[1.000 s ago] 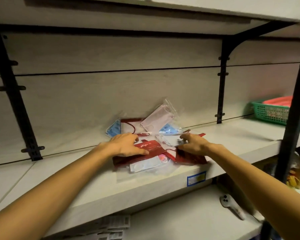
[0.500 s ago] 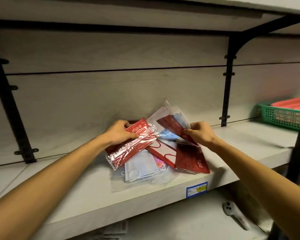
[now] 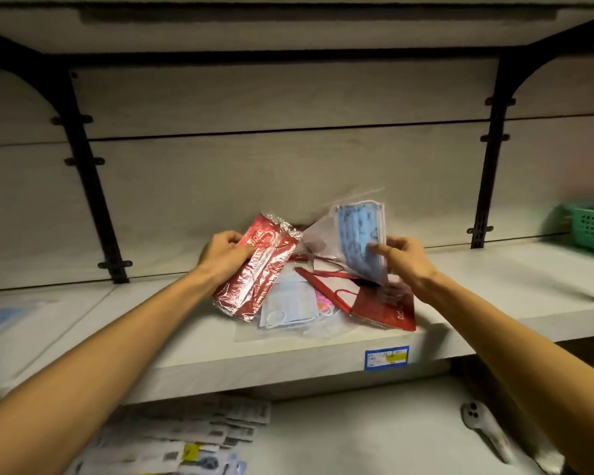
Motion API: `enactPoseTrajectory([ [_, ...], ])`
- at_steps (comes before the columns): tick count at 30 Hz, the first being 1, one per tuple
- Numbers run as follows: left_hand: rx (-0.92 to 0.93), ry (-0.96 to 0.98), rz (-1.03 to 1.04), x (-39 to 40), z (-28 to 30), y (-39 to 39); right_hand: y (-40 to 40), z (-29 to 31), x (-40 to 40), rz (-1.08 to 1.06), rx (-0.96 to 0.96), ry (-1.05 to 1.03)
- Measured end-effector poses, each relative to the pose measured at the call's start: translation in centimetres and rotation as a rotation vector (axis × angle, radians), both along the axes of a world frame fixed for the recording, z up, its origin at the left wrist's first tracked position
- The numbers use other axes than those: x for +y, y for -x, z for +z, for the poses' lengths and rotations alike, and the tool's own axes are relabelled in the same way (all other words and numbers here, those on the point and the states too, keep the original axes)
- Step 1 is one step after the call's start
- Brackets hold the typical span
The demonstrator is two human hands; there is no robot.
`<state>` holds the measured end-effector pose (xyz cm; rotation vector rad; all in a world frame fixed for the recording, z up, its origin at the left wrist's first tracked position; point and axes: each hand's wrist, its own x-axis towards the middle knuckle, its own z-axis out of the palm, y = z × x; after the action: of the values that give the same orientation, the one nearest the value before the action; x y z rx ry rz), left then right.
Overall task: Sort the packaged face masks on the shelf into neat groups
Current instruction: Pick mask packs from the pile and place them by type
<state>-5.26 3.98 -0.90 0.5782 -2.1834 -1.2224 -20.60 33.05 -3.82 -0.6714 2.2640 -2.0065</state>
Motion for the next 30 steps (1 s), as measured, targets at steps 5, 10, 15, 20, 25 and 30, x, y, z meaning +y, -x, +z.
enactPoseTrajectory([
  [5,0.076,-0.173,0.038,0.5,0.2,-4.6,-3.1,0.5,-2.0,-0.003,0.033,0.147],
  [10,0.091,-0.283,-0.024,-0.2,1.0,-10.7,-8.6,1.6,-5.0,0.096,0.02,0.328],
  [15,0.134,-0.322,-0.065,-2.1,1.4,-18.0,-15.2,2.3,-9.0,0.108,0.034,0.36],
  [20,0.141,-0.248,-0.117,-4.8,1.6,-27.4,-23.7,1.8,-13.7,0.05,0.119,0.363],
  [25,0.084,-0.184,-0.127,-8.8,0.4,-37.5,-33.9,1.2,-19.1,0.035,0.135,0.438],
  [30,0.028,-0.211,0.021,-14.6,-2.5,-46.2,-42.7,-0.3,-24.9,0.152,0.209,0.478],
])
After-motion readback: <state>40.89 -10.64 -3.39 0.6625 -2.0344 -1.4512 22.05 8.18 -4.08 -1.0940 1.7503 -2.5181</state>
